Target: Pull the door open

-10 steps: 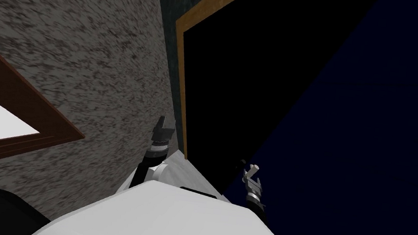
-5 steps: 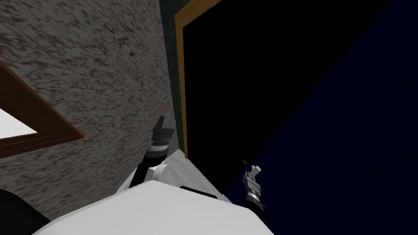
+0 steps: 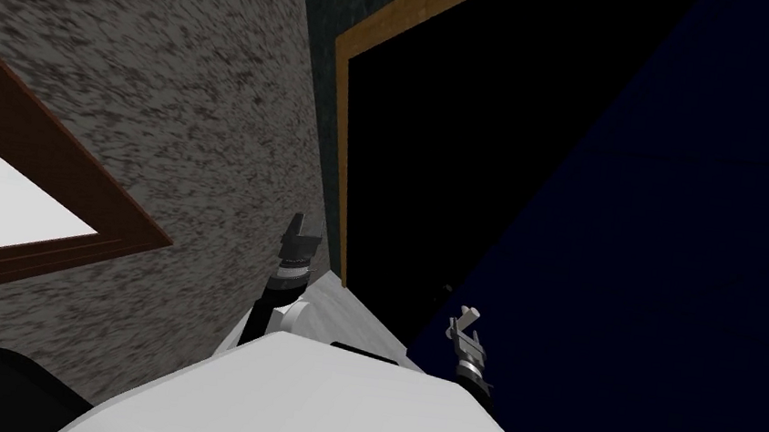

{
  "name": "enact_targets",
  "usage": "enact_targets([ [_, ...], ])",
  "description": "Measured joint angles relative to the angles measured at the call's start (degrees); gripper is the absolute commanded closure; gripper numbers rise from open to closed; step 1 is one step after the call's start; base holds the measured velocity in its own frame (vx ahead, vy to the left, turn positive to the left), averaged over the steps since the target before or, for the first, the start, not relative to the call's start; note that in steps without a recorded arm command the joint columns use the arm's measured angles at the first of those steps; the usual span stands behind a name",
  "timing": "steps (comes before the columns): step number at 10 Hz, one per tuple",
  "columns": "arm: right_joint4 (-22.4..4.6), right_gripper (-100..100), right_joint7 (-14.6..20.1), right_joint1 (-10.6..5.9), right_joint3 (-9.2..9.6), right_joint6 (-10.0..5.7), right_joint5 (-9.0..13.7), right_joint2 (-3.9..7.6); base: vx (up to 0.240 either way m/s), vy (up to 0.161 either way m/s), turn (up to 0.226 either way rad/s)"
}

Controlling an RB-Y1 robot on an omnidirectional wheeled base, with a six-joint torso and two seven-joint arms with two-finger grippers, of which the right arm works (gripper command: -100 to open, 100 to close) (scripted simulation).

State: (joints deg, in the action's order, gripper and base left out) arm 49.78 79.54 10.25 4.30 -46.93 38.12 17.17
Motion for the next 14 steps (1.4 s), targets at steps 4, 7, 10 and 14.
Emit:
enact_targets([
  [4,1.98,100,-0.55,2.34,-0.6,1.15,0.4,0.19,-0.078,0.009,-0.026],
  [7,4.06,100,-1.59,4.25,-1.12,2.0,0.63,-0.12,-0.039,0.011,-0.029],
  [10,1.89,100,-0.87,3.36,-0.73,0.95,0.39,-0.09,-0.016,0.004,0.005],
  [14,1.4,100,0.33,3.86,-0.62,0.26,0.29,0.68,-0.015,0.007,-0.003],
])
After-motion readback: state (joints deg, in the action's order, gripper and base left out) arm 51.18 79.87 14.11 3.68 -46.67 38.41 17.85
